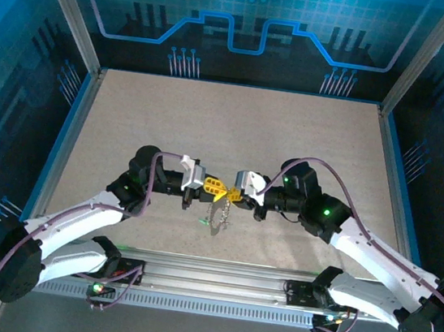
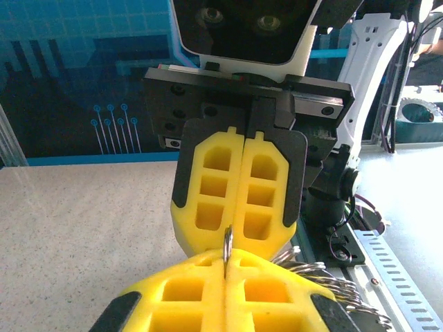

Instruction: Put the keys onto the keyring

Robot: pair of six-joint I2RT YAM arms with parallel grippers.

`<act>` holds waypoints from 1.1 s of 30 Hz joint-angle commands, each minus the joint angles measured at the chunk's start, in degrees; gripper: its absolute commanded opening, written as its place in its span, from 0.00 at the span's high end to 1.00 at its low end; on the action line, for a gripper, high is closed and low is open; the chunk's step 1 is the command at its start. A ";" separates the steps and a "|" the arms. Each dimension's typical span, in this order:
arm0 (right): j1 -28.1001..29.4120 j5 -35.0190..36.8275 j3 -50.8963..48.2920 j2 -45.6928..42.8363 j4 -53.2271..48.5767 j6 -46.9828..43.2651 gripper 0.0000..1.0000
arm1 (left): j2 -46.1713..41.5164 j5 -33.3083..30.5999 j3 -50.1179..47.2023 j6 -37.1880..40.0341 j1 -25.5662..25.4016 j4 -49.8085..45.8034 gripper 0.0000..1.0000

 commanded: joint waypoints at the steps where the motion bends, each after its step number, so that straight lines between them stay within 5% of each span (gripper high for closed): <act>1: -0.59 -2.73 -1.57 -1.91 2.96 0.86 0.87 | -1.39 0.66 -0.76 -0.09 -0.11 2.63 1.00; 12: -1.16 -3.50 -1.51 -2.36 2.52 0.54 0.99 | -1.82 0.72 -0.65 0.33 -0.10 0.73 1.00; 16: -1.17 -4.19 -2.22 -2.56 4.01 1.19 0.86 | -1.82 1.42 -0.57 0.14 -0.12 0.77 1.00; 19: -1.21 -4.14 -2.47 -2.56 5.13 1.58 0.85 | -1.52 1.68 -0.50 -0.17 -0.12 1.36 1.00; 29: -1.18 -2.72 -1.33 -1.60 2.59 0.38 1.00 | -1.38 0.51 -0.22 -0.53 -0.12 1.33 1.00; 33: -0.46 1.93 2.52 0.07 -5.24 -1.99 1.00 | -2.90 -4.13 2.18 4.30 -0.12 -10.75 0.78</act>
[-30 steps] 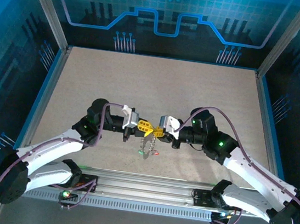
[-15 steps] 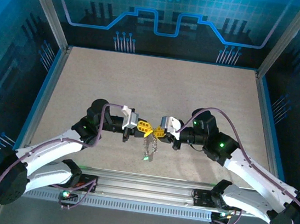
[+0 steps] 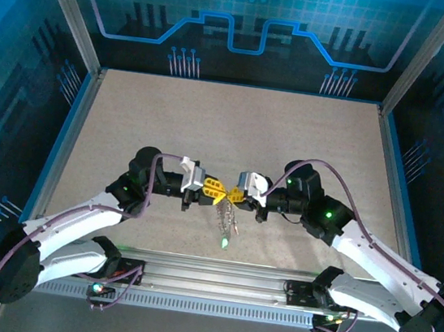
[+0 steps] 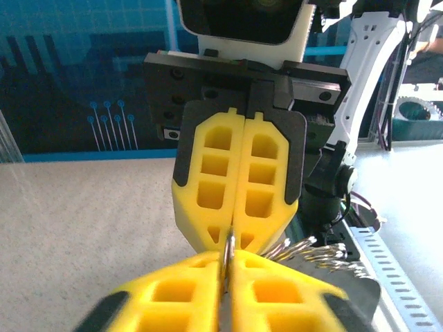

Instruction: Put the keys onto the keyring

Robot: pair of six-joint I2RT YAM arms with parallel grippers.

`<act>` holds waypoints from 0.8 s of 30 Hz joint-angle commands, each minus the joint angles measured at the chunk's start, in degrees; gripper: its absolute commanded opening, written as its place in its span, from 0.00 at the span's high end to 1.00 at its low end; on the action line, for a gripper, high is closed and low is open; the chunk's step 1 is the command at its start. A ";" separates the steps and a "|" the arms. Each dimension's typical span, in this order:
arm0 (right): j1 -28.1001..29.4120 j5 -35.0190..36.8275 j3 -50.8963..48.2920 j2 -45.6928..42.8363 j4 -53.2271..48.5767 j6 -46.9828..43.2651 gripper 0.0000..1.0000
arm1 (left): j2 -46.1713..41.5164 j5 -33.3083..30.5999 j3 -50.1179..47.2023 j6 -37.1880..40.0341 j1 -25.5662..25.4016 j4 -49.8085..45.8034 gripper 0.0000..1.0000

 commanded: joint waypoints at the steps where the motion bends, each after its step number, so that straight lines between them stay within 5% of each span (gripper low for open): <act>1: 0.55 4.85 4.98 1.61 -7.75 -3.05 1.00 | -1.92 -4.79 4.38 6.45 -0.14 -14.55 0.77; 6: 3.34 11.37 10.33 4.64 -15.19 -7.22 1.00 | -0.27 -8.29 11.40 14.45 -0.08 -32.65 0.74; 24: 6.70 14.55 15.07 9.18 -17.52 -9.18 1.00 | 1.51 -7.67 12.29 14.33 -0.12 -32.80 0.75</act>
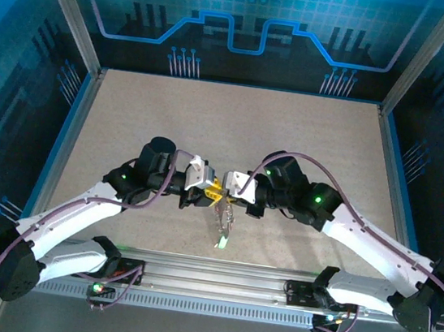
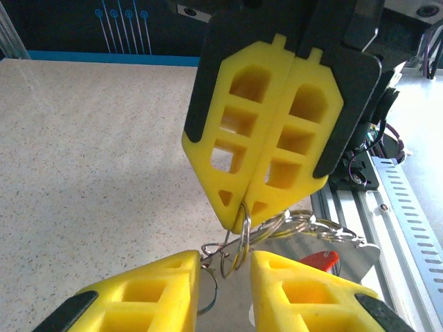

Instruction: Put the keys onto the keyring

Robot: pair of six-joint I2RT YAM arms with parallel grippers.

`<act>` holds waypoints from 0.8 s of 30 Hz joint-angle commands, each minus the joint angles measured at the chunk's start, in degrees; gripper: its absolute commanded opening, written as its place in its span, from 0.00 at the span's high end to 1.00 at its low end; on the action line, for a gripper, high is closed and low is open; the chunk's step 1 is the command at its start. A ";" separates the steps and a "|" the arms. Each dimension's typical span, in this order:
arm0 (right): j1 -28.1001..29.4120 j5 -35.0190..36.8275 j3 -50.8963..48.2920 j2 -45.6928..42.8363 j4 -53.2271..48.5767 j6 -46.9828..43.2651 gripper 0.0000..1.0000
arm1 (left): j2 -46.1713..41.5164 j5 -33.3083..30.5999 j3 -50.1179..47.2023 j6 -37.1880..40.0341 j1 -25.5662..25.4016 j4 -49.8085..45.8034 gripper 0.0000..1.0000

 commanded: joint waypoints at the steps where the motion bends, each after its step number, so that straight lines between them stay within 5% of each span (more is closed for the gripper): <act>1: 1.17 0.08 2.71 0.58 0.44 -0.89 1.00 | -0.04 -0.35 1.75 0.70 -0.10 -1.15 0.76; 9: 1.60 -0.53 2.95 0.74 1.52 -0.26 1.00 | -0.34 0.06 2.17 2.44 -0.12 -3.23 1.00; 12: 1.06 -1.11 2.14 -0.09 2.52 0.30 0.98 | -0.75 0.83 2.21 2.90 -0.14 -3.30 1.00; 16: -1.62 -7.39 -1.41 -2.98 5.33 1.13 0.80 | -3.16 2.77 -0.49 0.11 0.22 3.47 1.00; 24: -7.09 -14.51 -7.21 -8.94 11.77 5.61 0.76 | -5.02 8.36 -5.10 -7.78 2.25 16.88 1.00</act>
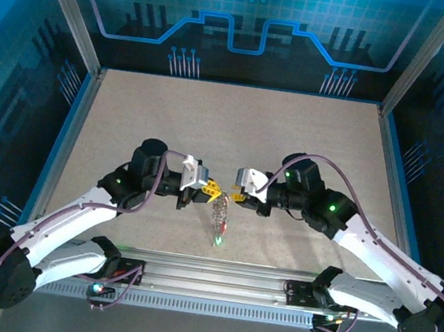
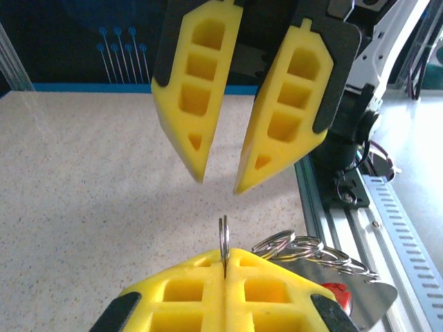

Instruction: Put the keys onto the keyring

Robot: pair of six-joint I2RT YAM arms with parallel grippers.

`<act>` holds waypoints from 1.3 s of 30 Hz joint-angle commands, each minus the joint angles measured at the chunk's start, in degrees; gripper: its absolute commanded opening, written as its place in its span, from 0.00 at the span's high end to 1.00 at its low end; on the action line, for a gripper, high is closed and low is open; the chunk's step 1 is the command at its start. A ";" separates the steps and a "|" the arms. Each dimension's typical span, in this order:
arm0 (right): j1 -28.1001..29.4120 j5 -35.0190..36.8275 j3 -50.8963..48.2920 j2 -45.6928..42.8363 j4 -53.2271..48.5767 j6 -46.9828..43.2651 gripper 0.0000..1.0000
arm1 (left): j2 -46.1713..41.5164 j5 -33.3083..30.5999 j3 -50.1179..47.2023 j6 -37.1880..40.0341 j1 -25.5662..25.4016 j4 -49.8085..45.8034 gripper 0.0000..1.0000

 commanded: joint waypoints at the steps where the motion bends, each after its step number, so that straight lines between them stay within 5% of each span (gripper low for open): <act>1: -1.64 -5.53 -1.33 -1.46 3.50 2.24 0.75 | -1.66 4.58 -2.03 -4.91 0.90 11.14 1.00; 14: -0.52 -6.17 -2.30 1.27 9.50 4.69 0.74 | -0.63 6.34 -7.71 -14.32 1.07 30.29 1.00; 25: 0.18 -6.41 -5.31 1.77 14.74 6.98 0.82 | -0.17 6.44 -9.03 -15.87 1.05 33.13 1.00; 39: 1.16 -2.44 -13.96 -6.05 16.97 8.20 0.69 | -2.36 6.54 -9.62 -14.46 1.05 30.97 1.00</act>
